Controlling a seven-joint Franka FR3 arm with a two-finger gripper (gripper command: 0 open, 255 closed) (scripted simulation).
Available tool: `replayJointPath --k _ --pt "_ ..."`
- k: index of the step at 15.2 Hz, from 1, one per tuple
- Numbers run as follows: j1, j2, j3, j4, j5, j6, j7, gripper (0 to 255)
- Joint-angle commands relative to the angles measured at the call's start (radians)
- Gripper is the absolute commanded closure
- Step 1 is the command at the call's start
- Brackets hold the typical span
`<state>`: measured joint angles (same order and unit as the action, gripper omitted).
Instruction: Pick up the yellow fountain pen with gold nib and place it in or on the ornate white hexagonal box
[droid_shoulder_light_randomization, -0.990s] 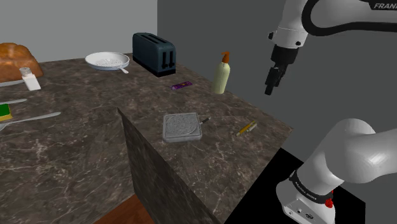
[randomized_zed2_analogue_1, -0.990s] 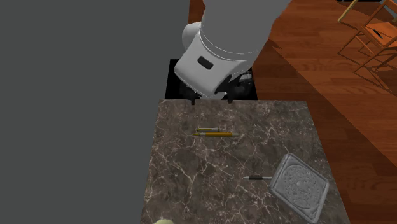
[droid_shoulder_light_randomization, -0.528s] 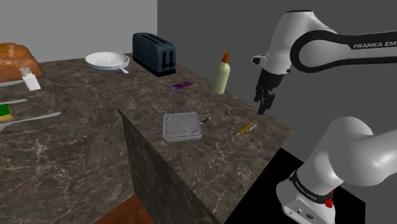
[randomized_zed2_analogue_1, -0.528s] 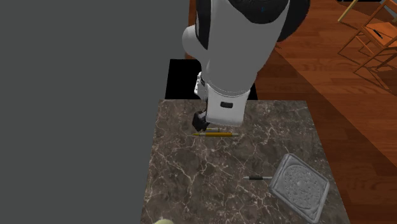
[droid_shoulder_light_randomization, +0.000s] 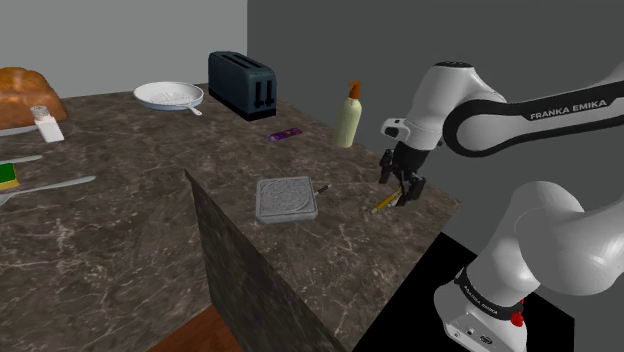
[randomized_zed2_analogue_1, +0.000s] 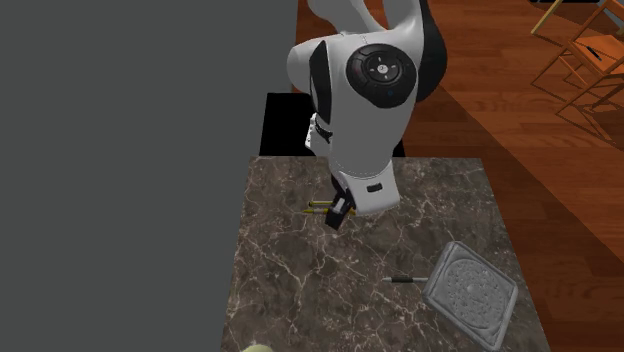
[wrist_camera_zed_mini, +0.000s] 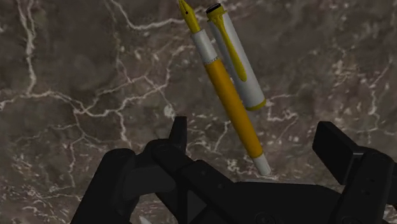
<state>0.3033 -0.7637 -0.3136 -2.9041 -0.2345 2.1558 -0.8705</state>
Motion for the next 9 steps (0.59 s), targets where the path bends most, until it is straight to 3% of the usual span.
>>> replayJointPath --k 1,4,9 --pt "0.000 0.027 -0.012 -0.020 -0.009 0.048 -0.009 0" --pt "-0.001 0.071 -0.025 -0.047 -0.019 0.119 -0.008 0" --pt "-0.001 0.071 -0.025 -0.047 -0.019 0.119 -0.008 0"
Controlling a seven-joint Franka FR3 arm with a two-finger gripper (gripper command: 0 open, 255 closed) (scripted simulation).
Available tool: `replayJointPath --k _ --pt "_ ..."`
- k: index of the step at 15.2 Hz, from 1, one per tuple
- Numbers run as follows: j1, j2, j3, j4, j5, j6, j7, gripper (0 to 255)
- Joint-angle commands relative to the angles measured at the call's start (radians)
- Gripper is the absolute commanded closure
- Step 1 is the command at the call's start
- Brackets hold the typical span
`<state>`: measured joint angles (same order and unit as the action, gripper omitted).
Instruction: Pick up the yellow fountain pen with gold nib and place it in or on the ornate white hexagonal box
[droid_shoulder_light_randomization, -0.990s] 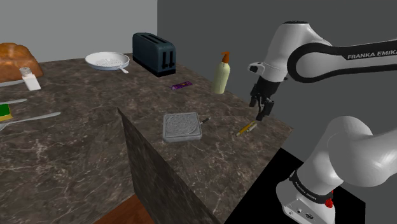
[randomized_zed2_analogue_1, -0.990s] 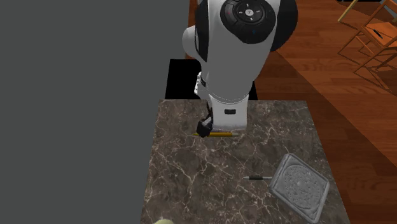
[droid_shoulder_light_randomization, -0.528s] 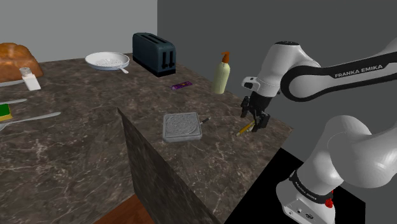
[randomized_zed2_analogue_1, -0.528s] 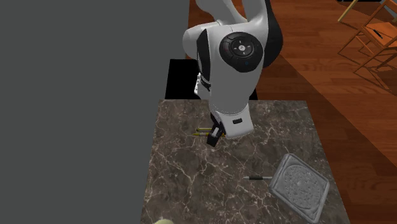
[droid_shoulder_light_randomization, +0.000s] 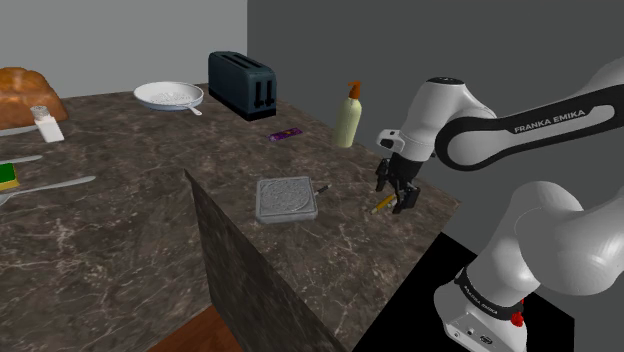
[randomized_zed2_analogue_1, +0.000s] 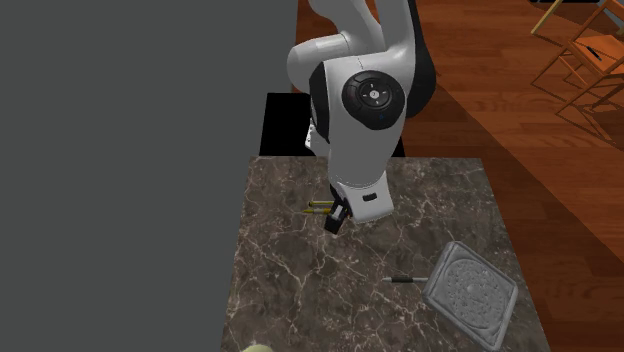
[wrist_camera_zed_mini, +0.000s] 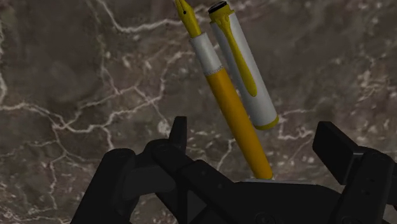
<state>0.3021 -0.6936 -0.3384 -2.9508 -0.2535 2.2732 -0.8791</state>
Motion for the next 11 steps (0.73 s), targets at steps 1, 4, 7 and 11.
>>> replayJointPath --k 1,4,7,11 --pt "0.000 0.001 0.000 0.000 0.000 0.001 0.000 0" --pt "0.000 0.001 0.000 0.000 0.000 0.001 0.000 255" --pt "0.000 0.001 0.000 0.000 0.000 0.001 0.000 255" --pt "0.000 0.001 0.000 0.000 0.000 0.001 0.001 255"
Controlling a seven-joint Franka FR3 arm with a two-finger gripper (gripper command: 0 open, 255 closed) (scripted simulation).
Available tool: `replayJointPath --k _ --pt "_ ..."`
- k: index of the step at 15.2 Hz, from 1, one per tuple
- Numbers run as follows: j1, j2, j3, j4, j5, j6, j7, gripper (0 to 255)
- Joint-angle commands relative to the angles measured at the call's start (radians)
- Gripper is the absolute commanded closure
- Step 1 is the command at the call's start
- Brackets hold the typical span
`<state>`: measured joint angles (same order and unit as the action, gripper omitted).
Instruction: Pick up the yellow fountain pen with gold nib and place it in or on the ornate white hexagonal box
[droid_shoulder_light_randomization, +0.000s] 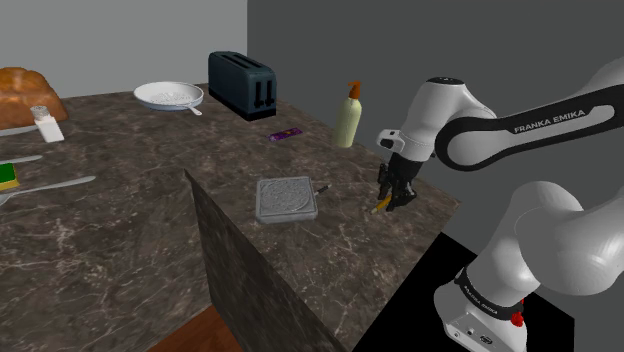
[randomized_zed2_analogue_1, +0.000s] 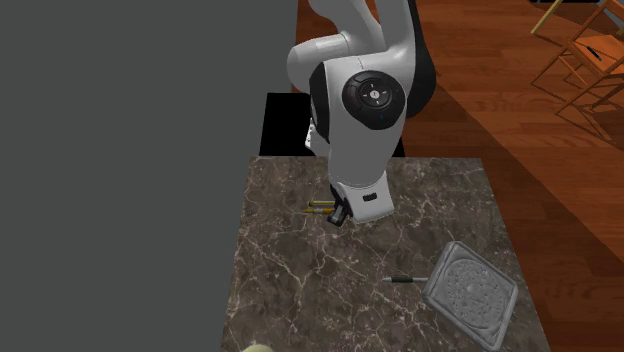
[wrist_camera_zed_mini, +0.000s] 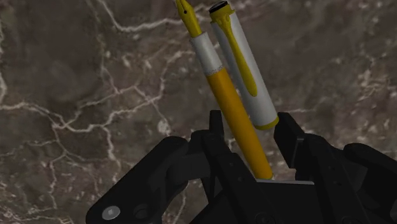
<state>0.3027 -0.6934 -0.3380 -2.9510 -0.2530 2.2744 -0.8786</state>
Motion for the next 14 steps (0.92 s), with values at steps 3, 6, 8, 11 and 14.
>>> replayJointPath --k 3,6,8,11,14 --pt "0.000 -0.013 0.003 0.007 0.002 -0.020 0.000 255" --pt "0.001 -0.048 0.014 0.031 0.011 -0.079 0.000 255" --pt "0.003 -0.068 0.021 0.048 0.017 -0.116 0.000 255" --pt "0.005 -0.095 0.031 0.076 0.026 -0.170 0.000 255" --pt "0.008 -0.118 0.041 0.105 0.035 -0.222 0.000 255"
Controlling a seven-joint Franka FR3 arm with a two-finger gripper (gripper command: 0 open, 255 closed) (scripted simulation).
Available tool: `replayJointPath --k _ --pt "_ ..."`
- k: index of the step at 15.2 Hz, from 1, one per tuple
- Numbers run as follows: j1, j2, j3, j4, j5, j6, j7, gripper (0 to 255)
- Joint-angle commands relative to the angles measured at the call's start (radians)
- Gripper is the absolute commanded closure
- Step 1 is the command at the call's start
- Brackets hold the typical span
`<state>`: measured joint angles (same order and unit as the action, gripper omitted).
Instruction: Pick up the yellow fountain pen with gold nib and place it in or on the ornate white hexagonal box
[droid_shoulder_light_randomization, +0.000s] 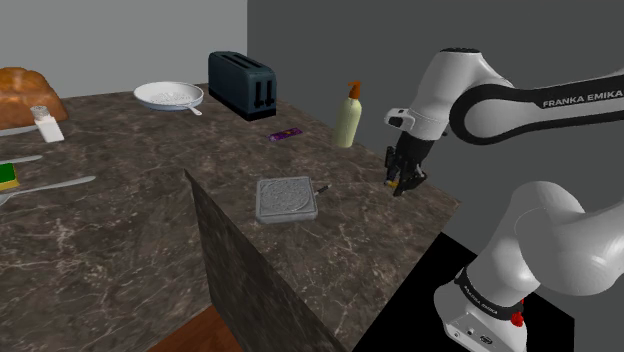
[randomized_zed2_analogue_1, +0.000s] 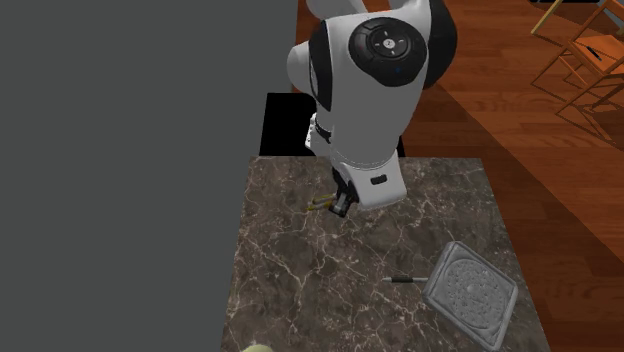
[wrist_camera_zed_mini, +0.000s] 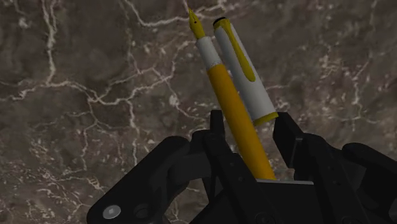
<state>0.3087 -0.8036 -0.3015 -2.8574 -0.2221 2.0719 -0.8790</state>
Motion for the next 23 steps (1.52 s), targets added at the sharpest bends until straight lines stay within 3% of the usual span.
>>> replayJointPath --k 1,20,23 --pt "0.003 -0.014 0.007 0.022 0.007 -0.036 0.001 255" --pt "0.023 -0.064 0.058 0.250 0.055 -0.314 0.000 255" --pt "0.052 0.003 0.083 0.292 0.083 -0.290 0.032 255"
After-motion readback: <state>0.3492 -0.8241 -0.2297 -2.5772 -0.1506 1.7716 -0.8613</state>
